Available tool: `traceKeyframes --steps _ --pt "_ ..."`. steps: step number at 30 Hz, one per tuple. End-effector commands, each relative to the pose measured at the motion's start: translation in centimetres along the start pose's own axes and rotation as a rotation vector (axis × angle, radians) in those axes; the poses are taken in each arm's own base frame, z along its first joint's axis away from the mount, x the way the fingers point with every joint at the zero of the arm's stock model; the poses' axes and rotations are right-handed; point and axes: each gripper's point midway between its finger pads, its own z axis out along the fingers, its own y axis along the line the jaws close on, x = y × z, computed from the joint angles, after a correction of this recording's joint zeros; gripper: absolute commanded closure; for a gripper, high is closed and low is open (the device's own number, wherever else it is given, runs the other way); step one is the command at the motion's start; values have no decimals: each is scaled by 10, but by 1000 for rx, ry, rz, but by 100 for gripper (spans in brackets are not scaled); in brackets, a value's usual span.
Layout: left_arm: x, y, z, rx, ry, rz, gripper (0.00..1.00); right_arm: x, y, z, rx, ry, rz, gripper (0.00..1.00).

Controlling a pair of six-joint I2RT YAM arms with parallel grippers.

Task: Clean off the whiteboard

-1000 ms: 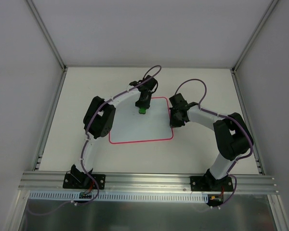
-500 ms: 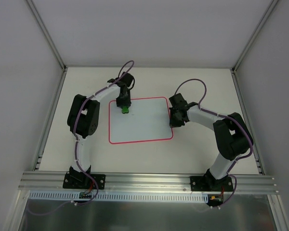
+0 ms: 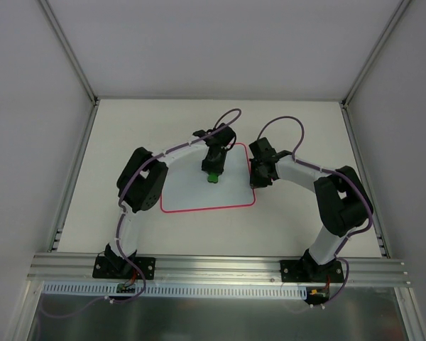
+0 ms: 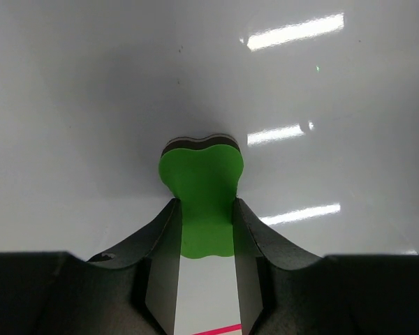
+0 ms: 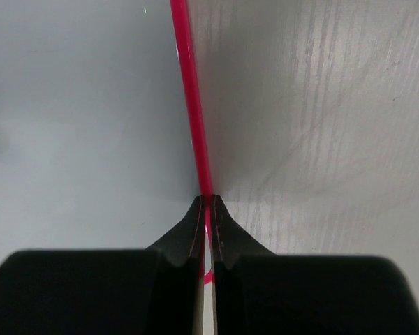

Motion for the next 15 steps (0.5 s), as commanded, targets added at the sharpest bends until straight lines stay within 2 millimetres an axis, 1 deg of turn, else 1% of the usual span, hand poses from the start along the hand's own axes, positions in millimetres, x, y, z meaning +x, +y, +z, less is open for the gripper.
traceKeyframes --steps 1,2,3,4,5,6,7,8,9,11,15 --pt "75 25 28 -74 263 -52 100 37 -25 17 104 117 -22 100" --pt "73 34 25 -87 254 -70 100 38 -26 17 106 120 -22 100" --pt "80 48 25 -115 271 -98 100 38 -26 17 107 119 -22 100" --pt "74 71 21 -145 257 -151 100 39 -27 17 109 123 -24 100" --pt "81 87 21 -176 272 -171 100 38 -27 17 111 119 -23 100" --pt "81 100 19 -199 266 -192 100 39 -27 17 110 121 -24 100" --pt "76 120 12 -225 248 -236 100 39 -28 18 114 122 -22 100" --pt "75 133 9 -258 235 -249 100 39 -28 18 112 123 -22 100" --pt "82 143 8 -274 246 -262 100 39 -28 18 111 122 -24 100" --pt "81 157 2 -283 240 -294 100 39 -28 19 111 126 -21 100" --pt "91 152 3 -268 267 -310 100 37 -28 18 111 121 -18 100"
